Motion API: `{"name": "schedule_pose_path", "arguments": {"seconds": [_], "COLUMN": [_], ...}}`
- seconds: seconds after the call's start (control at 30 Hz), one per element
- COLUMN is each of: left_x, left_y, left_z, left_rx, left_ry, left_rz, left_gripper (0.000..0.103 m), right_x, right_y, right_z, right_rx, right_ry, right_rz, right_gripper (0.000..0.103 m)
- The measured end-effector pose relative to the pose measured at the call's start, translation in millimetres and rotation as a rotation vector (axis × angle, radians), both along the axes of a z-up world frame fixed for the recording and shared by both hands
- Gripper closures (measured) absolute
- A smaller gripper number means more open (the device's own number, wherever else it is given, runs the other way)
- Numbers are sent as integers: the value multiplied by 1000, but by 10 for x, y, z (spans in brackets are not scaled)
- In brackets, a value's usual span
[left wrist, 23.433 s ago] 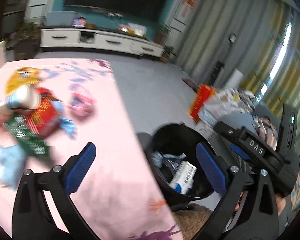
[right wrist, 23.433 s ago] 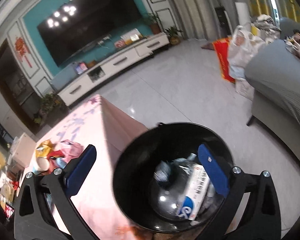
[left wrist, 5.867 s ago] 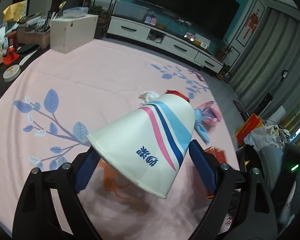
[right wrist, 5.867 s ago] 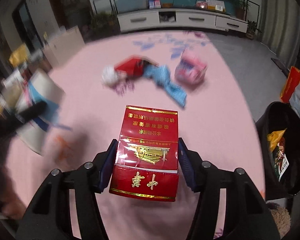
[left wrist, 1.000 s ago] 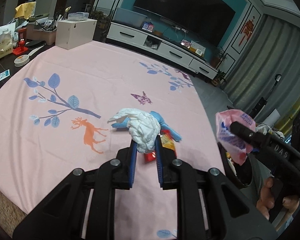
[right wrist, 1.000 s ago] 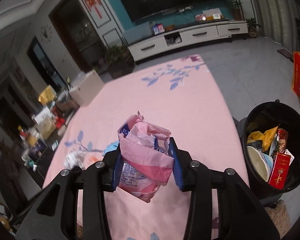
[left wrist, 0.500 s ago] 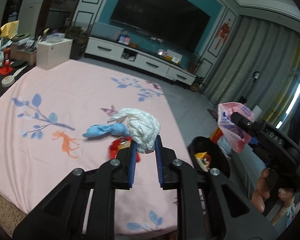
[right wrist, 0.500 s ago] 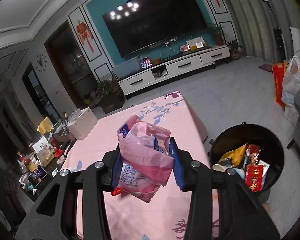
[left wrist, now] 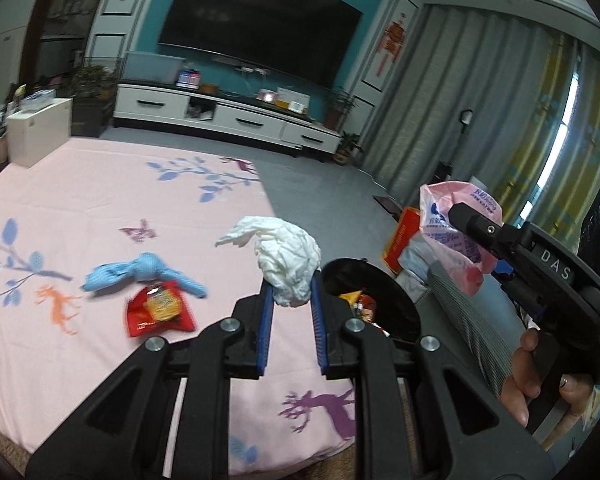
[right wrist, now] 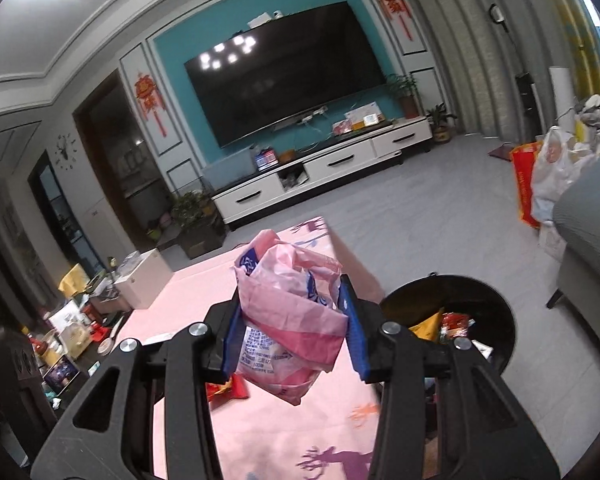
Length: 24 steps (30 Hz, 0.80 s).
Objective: Collect trash
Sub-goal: 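Carry the tissue and pink bag over the black bin and release both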
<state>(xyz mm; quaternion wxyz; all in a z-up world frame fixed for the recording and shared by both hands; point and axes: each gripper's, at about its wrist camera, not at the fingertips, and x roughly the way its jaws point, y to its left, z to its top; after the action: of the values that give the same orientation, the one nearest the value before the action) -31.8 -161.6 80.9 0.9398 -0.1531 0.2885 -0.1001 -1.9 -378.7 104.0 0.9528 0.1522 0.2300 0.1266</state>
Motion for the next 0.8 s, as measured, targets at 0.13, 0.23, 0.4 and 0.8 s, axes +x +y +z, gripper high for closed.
{"name": "schedule_pose_path", "arguments": {"seconds": [0.13,0.23,0.4,0.8], "left_x": [157,282,480,940], "left_y": [-306,-564,-959,-1588], "left_z": [0,-24,-132,-560], "left_rx": [15,29,46,61], "left_ry": [-7,-1,22,147], "left_rz": [-77,-137,-219,-364], "left_gripper": [84,84,84,84], "right_x": [27,69,173,448], "right_y": [-222,-407,-727,-1279], "right_z": [-39,-96,-251,-698], "right_rx": [17,38,87,161], "right_ry": [8,23,72,216], "right_rz": [-62,-116,-201,-351], "right_gripper": [59,59,59,59]}}
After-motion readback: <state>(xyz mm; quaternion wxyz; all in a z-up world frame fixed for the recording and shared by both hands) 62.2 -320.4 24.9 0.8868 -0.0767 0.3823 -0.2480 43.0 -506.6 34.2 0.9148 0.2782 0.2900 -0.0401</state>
